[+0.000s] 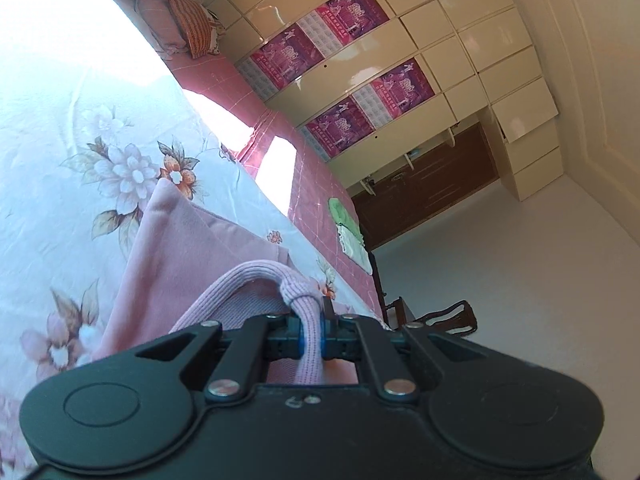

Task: Fold small clothes
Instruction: 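Lift the hem with both grippers and fold it over toward the collar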

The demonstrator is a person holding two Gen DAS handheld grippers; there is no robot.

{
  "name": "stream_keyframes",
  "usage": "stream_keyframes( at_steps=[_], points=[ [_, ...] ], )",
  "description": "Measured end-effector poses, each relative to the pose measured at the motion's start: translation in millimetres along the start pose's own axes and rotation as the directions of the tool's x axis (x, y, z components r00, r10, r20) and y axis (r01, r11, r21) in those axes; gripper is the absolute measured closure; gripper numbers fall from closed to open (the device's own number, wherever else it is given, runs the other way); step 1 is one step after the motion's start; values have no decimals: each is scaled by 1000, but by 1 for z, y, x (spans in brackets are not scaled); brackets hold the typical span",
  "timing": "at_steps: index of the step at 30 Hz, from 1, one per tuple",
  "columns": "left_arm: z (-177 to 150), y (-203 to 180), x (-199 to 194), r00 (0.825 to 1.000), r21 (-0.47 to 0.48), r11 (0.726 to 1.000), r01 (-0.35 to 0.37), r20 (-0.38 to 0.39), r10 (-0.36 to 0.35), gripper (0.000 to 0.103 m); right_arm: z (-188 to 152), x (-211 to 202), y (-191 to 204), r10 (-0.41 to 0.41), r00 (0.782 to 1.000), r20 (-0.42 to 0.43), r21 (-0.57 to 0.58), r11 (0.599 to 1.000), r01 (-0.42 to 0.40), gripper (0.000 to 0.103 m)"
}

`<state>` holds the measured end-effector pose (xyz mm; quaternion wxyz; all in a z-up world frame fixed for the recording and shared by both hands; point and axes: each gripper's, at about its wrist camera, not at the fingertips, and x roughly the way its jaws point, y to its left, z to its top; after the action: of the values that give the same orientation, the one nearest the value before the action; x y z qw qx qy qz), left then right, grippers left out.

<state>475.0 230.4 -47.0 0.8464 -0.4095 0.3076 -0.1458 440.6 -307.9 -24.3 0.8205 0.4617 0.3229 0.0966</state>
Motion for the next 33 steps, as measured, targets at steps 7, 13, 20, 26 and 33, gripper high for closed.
stream_keyframes(
  at_steps=[7,13,20,26,33],
  points=[
    [28,41,89,994,30,998,-48,-98,51,98,34,96,-48,-71,996,-50,106,991,76,89],
    [39,55,96,1000,81,997,8,-2,-8,39,44,108,-57,-87,994,66,28,996,85,22],
    [44,28,129,967,476,868,-141,-122,224,51,28,132,-26,-226,974,10,-390,896,212,55],
    [23,15,138,950,629,755,-184,-84,301,90,-8,165,-7,-355,935,21,-672,687,276,77],
    [14,3,78,973,553,807,-208,202,112,95,-12,139,5,-206,940,273,-650,680,338,93]
  ],
)
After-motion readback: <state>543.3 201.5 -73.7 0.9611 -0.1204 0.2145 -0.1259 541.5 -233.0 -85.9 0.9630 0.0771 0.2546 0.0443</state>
